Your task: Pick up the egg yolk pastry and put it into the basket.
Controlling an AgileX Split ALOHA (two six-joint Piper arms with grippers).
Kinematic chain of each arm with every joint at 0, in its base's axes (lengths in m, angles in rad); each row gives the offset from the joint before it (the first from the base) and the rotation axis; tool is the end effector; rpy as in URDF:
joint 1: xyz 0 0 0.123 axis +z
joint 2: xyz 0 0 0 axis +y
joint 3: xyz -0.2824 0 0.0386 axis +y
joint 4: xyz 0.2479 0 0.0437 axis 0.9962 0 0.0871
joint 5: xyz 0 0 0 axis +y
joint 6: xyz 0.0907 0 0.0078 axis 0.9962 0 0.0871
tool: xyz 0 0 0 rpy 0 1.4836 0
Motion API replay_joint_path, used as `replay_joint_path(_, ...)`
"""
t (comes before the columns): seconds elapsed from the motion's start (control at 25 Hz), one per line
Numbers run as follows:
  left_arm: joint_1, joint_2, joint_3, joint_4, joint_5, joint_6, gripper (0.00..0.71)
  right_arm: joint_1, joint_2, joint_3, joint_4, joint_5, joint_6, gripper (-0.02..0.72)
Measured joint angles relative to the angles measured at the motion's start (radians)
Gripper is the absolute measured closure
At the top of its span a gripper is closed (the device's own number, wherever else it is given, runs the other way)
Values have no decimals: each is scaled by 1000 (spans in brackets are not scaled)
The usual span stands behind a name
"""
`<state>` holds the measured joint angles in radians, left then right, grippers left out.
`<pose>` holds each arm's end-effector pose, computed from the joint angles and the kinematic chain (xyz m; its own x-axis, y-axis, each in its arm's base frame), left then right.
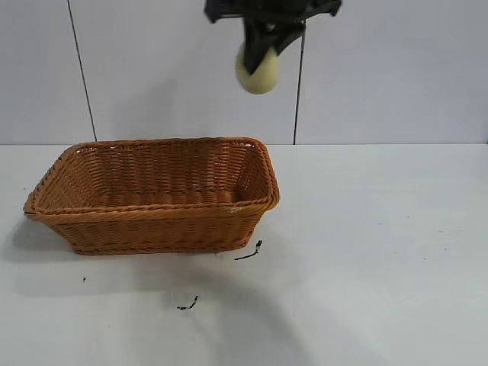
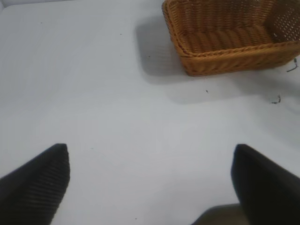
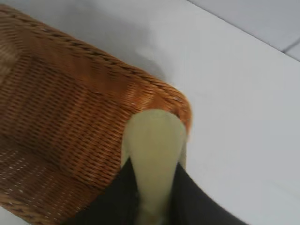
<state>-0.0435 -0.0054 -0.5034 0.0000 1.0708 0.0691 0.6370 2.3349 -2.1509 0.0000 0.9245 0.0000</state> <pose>-0.0065 0.0003 0.2773 -0.4526 0.0888 -0.8873 0.0749 0.9953 0.0614 0.4200 0.3107 0.2201 -0.6855 -0.5072 -0.5223 -0.5948 0.8039 0.0000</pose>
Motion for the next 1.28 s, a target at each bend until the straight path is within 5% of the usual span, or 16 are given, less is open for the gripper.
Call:
replay_joint_path(0.44,0,0,0,0,0,0,14,11,125,0,0,-53,0,590)
replay_joint_path(0.52,0,0,0,0,0,0,14,11,125,-1,0,-53,0,483)
replay_joint_path(0.64,0,0,0,0,0,0,14,11,125,-18,7,-15,0,169)
replay_joint_path(0.76,0,0,0,0,0,0,14,11,125,-87,6,72,0,46)
replay_joint_path(0.96,0,0,0,0,0,0,14,7,125,-248,7,201,0,12)
replay_joint_path(1.28,0,0,0,0,0,0,14,-114,120,-345,-18,262,34,10)
